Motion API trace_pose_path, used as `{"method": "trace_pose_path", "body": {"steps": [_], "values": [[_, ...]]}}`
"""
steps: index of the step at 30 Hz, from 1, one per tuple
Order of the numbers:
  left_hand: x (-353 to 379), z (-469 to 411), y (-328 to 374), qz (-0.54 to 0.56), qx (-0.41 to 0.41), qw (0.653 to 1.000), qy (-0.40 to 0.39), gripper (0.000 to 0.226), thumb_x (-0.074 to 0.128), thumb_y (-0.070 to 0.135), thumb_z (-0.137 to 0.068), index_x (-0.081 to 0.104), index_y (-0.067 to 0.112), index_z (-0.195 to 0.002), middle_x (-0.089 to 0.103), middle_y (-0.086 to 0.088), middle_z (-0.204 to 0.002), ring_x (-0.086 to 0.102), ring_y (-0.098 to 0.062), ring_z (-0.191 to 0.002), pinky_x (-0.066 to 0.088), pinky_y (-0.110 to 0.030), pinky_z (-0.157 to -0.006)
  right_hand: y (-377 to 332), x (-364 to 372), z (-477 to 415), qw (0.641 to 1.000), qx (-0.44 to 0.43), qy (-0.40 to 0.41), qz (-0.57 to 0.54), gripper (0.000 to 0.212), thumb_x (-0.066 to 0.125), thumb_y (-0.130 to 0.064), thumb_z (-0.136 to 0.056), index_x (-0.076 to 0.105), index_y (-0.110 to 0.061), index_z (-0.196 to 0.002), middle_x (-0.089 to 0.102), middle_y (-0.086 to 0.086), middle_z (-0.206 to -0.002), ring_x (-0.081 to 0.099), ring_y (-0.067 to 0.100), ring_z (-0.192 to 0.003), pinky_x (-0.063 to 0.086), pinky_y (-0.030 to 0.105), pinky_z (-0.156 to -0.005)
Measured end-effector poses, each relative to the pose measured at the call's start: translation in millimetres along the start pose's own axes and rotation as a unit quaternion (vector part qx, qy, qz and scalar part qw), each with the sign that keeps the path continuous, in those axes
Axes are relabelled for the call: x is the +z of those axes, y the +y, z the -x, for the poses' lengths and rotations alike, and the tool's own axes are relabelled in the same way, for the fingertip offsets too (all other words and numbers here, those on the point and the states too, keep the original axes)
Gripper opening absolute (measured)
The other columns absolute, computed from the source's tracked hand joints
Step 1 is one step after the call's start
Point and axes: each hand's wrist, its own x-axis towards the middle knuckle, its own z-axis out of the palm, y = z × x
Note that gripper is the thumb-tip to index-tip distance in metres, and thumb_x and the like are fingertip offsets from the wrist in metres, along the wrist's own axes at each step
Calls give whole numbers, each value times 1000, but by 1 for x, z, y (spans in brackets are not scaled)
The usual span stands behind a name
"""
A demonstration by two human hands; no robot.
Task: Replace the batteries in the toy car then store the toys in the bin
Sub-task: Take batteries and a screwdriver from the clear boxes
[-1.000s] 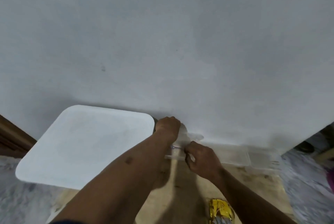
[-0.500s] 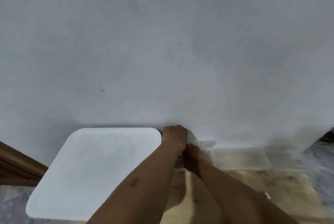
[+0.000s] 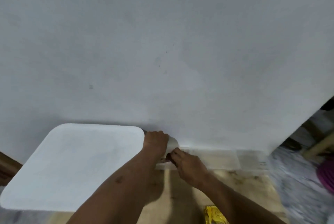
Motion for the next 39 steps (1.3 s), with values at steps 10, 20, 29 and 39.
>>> {"method": "trace_pose_path", "body": {"steps": [10,20,29,39], "values": [[40,20,29,40,3,998,-39,30,58,8,-92,62,12,-122,62,-9,-122,64,-29,-112,55,-39,-90,9,0,22,985,100,84,-115,28,42,-26,-95,53,-20,-120,47,-1,-109,56,24,-74,44,35,-65],[45,16,27,4,17,999,-31,40,59,7,-92,54,14,-131,59,-9,-127,60,-29,-117,55,-40,-90,13,17,14,984,167,-39,-57,49,65,-24,-84,49,-23,-131,47,2,-124,61,34,-96,51,38,-79],[38,28,22,-15,39,998,-36,53,69,26,-84,47,19,-132,56,-4,-126,59,-26,-118,52,-38,-87,15,3,19,988,139,29,-56,50,61,-41,-82,49,-30,-129,50,-6,-120,63,29,-86,50,33,-77],[5,19,2,39,7,999,32,36,56,12,-88,58,16,-124,61,-7,-116,63,-28,-109,48,-35,-80,22,-18,25,974,130,157,-100,40,64,-32,-81,53,-34,-119,56,-10,-109,64,20,-85,51,30,-72]]}}
